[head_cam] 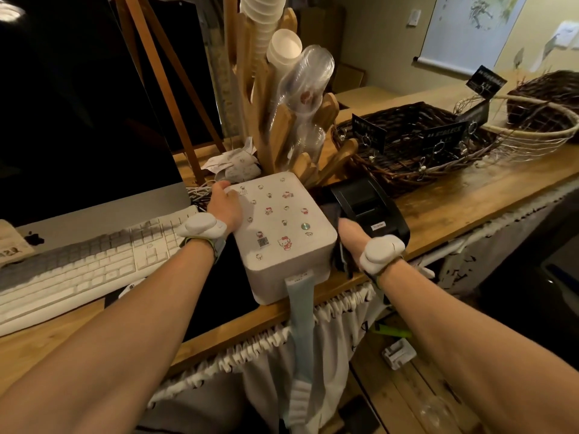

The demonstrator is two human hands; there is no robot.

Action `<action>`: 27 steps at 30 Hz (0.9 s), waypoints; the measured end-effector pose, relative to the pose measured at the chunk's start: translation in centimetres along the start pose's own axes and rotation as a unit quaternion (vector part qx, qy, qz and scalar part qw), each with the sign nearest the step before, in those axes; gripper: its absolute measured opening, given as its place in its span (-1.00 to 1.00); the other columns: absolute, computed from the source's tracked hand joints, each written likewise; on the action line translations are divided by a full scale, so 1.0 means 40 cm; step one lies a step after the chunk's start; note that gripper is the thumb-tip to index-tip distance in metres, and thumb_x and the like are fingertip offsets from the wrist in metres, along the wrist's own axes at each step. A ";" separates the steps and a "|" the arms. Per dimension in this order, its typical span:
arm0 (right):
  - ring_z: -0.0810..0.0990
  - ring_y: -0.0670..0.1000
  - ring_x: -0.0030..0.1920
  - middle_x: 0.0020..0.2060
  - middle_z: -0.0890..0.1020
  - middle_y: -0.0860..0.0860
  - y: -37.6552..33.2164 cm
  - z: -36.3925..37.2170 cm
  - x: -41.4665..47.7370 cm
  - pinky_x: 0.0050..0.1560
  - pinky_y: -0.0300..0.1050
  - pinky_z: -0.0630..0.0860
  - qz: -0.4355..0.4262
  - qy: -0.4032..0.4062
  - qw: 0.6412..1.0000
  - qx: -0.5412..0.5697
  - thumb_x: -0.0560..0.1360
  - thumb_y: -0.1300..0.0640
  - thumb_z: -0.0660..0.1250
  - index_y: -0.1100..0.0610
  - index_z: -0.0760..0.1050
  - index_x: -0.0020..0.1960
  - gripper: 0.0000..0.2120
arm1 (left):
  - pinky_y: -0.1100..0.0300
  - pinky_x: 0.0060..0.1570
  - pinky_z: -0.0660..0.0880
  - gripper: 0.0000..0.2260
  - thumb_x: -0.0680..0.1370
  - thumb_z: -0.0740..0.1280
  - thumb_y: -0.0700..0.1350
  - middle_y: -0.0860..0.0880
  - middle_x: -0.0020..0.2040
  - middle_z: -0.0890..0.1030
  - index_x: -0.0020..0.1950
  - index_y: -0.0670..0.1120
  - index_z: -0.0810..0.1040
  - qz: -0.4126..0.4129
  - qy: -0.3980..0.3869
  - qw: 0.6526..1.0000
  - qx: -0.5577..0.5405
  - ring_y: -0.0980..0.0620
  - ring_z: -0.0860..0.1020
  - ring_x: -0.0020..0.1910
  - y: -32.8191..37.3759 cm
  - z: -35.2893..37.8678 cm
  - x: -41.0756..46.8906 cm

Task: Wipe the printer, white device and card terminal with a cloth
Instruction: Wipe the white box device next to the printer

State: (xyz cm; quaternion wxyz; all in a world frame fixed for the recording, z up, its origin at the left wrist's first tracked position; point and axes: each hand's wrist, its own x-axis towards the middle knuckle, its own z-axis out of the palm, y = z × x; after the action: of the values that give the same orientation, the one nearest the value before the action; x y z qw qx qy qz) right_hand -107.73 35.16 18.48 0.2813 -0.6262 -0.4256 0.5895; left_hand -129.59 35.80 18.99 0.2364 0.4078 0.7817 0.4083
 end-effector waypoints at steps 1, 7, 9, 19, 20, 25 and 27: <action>0.54 0.12 -0.07 0.12 0.53 0.27 0.032 -0.012 0.001 0.14 0.03 0.45 0.010 -0.020 0.999 0.039 0.65 0.06 0.06 0.33 0.41 0.33 -0.58 | 0.11 0.34 0.25 -0.63 0.67 0.03 -0.10 -0.15 0.44 0.38 0.49 -0.08 0.27 0.002 -0.001 1.000 0.003 -0.18 0.36 0.40 0.001 0.000 -0.001; 0.60 0.16 0.04 0.03 0.63 0.15 0.065 0.010 -0.021 0.10 0.02 0.55 -0.001 -0.014 0.981 0.195 0.61 0.02 0.16 0.19 0.52 0.24 -0.66 | 0.15 0.36 0.19 -0.61 0.68 0.01 -0.12 -0.16 0.47 0.34 0.51 -0.10 0.26 0.012 -0.019 1.000 0.007 -0.17 0.32 0.43 0.001 -0.007 0.004; 0.56 0.19 0.14 0.12 0.60 0.17 0.071 0.016 -0.017 0.20 0.05 0.50 0.007 -0.020 0.979 0.205 0.61 0.02 0.17 0.21 0.49 0.28 -0.64 | 0.16 0.35 0.20 -0.62 0.67 0.02 -0.14 -0.17 0.47 0.34 0.50 -0.14 0.26 0.029 -0.020 0.999 0.002 -0.17 0.33 0.43 0.001 -0.008 -0.001; 0.51 0.23 0.13 0.21 0.49 0.23 0.022 0.002 -0.001 0.37 0.14 0.34 -0.046 -0.009 0.997 -0.056 0.63 0.17 -0.02 0.36 0.26 0.41 -0.58 | 0.14 0.30 0.23 -0.65 0.66 0.06 -0.16 -0.19 0.42 0.40 0.45 -0.14 0.33 0.038 -0.018 0.999 0.003 -0.18 0.37 0.38 -0.007 -0.005 0.006; 0.49 0.24 0.22 0.27 0.49 0.24 -0.019 0.004 0.002 0.36 0.14 0.35 -0.059 -0.022 0.997 -0.037 0.63 0.12 0.05 0.32 0.32 0.39 -0.58 | 0.13 0.30 0.23 -0.65 0.66 0.06 -0.16 -0.17 0.42 0.40 0.45 -0.13 0.33 0.037 -0.016 0.999 0.003 -0.18 0.37 0.38 -0.006 -0.005 0.008; 0.45 0.17 0.30 0.31 0.49 0.18 -0.123 0.039 0.022 0.35 -0.05 0.33 -0.092 -0.030 0.984 -0.147 0.61 0.06 0.14 0.24 0.42 0.35 -0.61 | 0.12 0.30 0.27 -0.65 0.67 0.04 -0.16 -0.15 0.42 0.42 0.45 -0.11 0.32 0.027 -0.015 0.999 0.016 -0.17 0.39 0.37 -0.007 -0.006 0.007; 0.49 0.17 0.24 0.23 0.53 0.21 -0.142 0.053 0.018 0.17 -0.09 0.38 -0.137 -0.004 0.957 -0.255 0.62 0.12 0.12 0.26 0.45 0.29 -0.67 | 0.11 0.31 0.27 -0.65 0.66 0.05 -0.16 -0.16 0.42 0.41 0.46 -0.12 0.32 0.025 -0.014 1.000 0.005 -0.17 0.39 0.37 -0.006 -0.004 0.005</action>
State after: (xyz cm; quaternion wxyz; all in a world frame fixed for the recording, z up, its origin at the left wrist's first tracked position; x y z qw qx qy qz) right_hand -110.98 38.19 22.65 0.1884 -0.6102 -0.6450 0.4198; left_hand -129.94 35.82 18.88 0.2353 0.4343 0.7696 0.4047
